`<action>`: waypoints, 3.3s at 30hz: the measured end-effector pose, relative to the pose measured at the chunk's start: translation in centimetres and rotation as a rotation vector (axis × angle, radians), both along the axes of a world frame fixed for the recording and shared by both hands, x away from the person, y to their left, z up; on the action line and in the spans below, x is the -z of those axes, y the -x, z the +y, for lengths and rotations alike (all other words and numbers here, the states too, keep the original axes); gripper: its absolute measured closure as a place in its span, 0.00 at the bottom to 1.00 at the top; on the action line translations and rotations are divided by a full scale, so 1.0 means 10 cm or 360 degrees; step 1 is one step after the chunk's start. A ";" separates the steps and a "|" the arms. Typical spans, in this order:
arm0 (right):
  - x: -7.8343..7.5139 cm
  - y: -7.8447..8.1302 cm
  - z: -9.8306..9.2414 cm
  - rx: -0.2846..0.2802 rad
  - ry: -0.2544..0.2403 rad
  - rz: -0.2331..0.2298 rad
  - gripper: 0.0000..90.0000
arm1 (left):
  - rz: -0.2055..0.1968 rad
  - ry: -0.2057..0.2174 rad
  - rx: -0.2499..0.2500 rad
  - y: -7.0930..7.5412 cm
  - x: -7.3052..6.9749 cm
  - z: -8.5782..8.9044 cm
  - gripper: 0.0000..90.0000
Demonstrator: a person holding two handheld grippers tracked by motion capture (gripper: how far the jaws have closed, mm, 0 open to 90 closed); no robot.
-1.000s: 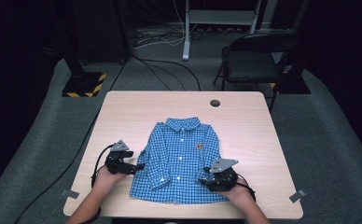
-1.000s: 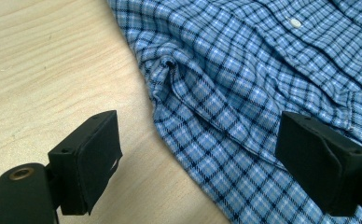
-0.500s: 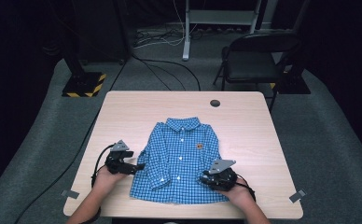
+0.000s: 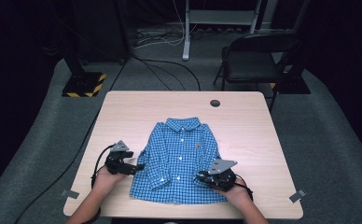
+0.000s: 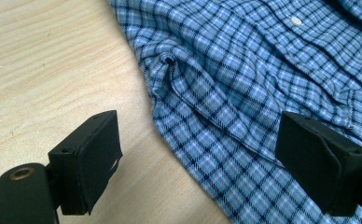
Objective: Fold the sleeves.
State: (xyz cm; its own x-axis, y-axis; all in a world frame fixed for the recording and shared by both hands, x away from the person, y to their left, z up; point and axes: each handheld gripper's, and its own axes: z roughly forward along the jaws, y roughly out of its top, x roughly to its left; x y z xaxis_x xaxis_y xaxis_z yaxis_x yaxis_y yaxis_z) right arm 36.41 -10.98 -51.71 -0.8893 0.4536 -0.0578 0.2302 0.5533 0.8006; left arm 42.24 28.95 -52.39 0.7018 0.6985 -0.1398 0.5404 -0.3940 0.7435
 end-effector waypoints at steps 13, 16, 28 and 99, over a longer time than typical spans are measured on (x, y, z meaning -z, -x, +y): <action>0.04 -0.02 0.17 -0.0139 0.0046 0.0021 0.85 | 0.0004 -0.0003 -0.0031 0.06 0.01 0.06 0.15; 0.06 -0.03 0.20 -0.0159 0.0066 0.0043 0.85 | 0.0005 -0.0007 -0.0031 0.07 0.01 0.06 0.15; 0.12 -0.03 0.26 -0.0214 0.0108 0.0100 0.68 | 0.0009 -0.0011 -0.0022 0.07 0.02 0.05 0.15; 0.19 -0.19 -0.11 0.0332 0.0073 0.0149 0.21 | -0.0110 -0.0190 0.0428 0.15 0.12 -0.56 0.01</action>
State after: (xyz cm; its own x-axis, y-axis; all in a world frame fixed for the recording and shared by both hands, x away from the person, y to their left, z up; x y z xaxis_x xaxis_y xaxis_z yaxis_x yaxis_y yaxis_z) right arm 38.30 -12.09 -53.57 -0.7788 0.6272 -0.0044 0.4154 0.5210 0.7456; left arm 40.72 23.30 -53.57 0.8688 0.4949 -0.0136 0.3546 -0.6028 0.7148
